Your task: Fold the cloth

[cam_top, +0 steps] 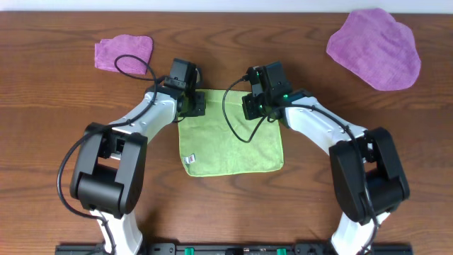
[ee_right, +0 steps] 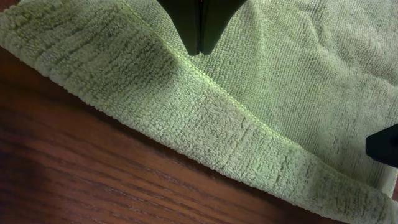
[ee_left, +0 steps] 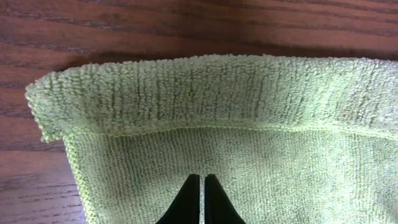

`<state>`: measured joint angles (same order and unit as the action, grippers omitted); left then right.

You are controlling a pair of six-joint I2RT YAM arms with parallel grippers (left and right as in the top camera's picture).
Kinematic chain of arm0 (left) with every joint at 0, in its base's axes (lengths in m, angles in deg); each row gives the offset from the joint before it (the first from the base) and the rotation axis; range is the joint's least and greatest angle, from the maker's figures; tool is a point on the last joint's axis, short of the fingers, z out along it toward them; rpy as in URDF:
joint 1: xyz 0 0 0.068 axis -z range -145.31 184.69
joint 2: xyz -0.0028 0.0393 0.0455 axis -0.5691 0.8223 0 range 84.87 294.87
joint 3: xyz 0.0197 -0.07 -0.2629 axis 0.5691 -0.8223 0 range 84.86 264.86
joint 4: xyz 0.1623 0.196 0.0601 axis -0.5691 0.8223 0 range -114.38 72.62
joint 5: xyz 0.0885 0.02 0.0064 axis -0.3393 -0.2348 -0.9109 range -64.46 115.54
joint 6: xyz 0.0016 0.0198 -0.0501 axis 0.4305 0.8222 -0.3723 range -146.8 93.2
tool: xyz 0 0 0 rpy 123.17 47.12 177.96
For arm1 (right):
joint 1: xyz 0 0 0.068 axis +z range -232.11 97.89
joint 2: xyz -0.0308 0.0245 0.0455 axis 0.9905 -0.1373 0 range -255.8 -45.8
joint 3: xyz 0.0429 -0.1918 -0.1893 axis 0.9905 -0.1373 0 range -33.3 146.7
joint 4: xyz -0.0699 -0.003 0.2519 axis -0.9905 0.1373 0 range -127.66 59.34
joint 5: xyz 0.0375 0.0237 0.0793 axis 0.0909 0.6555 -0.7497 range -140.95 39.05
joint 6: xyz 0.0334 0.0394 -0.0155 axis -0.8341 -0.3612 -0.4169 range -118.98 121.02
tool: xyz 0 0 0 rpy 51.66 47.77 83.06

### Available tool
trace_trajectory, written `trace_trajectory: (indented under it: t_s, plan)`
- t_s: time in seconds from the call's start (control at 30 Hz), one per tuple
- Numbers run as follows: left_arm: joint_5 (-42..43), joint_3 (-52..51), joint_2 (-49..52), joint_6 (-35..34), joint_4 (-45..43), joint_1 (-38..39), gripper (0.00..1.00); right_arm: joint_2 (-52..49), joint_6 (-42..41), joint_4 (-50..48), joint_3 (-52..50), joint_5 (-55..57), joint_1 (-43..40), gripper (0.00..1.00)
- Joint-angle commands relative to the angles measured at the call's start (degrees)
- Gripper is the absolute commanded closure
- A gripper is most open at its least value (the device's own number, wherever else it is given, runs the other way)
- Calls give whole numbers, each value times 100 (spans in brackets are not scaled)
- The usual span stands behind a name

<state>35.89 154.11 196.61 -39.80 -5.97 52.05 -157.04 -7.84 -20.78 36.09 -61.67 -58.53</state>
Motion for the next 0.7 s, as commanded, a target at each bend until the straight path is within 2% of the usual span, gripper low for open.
trace_trajectory:
  t_s: [0.0, 0.67]
  plan:
    - [17, 114, 11, 122, 0, 33, 94, -238, 79, 15, 101, -31, -35, 99]
    - [20, 111, 11, 122, 149, 151, 94, -660, 76, -251, 101, -9, -35, 99]
